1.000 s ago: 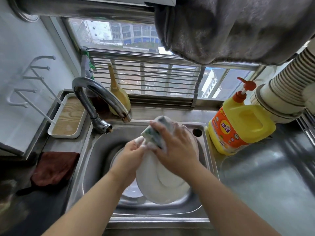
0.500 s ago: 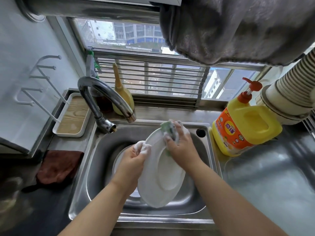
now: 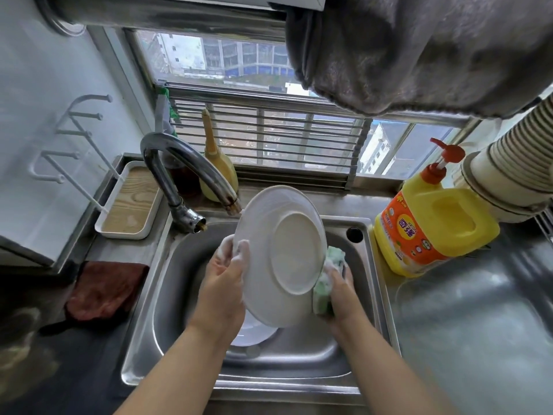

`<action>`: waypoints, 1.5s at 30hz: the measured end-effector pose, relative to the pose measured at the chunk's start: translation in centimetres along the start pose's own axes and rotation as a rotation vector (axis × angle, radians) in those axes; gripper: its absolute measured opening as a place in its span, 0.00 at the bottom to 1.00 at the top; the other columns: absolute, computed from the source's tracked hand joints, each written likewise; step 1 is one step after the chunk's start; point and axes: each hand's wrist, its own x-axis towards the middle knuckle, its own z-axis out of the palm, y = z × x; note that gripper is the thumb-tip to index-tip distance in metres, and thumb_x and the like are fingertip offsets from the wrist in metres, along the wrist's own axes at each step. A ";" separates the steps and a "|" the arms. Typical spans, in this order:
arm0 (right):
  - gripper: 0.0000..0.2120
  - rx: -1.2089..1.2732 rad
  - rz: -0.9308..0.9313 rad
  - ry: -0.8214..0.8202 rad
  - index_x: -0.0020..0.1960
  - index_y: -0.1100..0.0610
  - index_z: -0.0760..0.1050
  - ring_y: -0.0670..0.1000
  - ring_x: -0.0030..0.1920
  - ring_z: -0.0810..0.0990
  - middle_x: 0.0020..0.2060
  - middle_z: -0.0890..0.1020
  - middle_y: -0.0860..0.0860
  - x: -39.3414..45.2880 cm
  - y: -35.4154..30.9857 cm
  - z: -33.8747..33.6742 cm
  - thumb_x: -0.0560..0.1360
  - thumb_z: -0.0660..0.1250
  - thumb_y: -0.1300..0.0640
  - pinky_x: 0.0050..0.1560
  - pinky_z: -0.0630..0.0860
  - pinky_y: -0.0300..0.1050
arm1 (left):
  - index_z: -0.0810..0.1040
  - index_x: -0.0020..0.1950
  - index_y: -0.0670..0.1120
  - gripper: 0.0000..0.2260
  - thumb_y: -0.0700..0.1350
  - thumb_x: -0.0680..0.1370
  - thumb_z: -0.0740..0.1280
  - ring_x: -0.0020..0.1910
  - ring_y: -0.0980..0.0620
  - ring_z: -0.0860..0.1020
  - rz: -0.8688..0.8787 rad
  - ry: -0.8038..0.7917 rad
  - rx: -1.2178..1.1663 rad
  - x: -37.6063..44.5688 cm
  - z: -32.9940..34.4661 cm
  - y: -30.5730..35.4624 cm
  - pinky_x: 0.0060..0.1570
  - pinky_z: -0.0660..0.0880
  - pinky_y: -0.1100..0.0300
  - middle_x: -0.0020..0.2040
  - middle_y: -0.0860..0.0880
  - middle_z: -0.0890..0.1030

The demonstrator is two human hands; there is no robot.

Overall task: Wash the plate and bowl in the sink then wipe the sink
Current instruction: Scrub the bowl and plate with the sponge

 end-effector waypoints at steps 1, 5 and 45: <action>0.18 0.011 -0.023 0.016 0.65 0.42 0.64 0.56 0.53 0.79 0.54 0.78 0.53 0.2 0.2 -0.1 0.78 0.62 0.54 0.59 0.74 0.60 | 0.74 0.48 0.45 0.03 0.43 0.79 0.63 0.43 0.49 0.76 -0.033 -0.024 0.003 -0.1 -0.2 -0.1 0.43 0.75 0.55 0.43 0.45 0.78; 0.20 -0.185 -0.277 -0.014 0.65 0.43 0.66 0.48 0.53 0.79 0.56 0.77 0.48 0.5 -2.7 -1.8 0.77 0.66 0.58 0.54 0.76 0.49 | 0.77 0.56 0.44 0.13 0.42 0.71 0.66 0.48 0.47 0.78 -0.221 -0.259 0.055 -0.2 -2.1 0.9 0.43 0.78 0.56 0.49 0.44 0.81; 0.26 -0.912 -0.298 0.245 0.76 0.45 0.54 0.59 0.67 0.58 0.70 0.55 0.58 -1.0 -1.2 1.8 0.79 0.55 0.46 0.69 0.62 0.52 | 0.78 0.39 0.50 0.14 0.44 0.82 0.58 0.38 0.54 0.79 -0.126 0.155 0.007 -0.4 -2.2 -0.8 0.43 0.76 0.55 0.37 0.50 0.81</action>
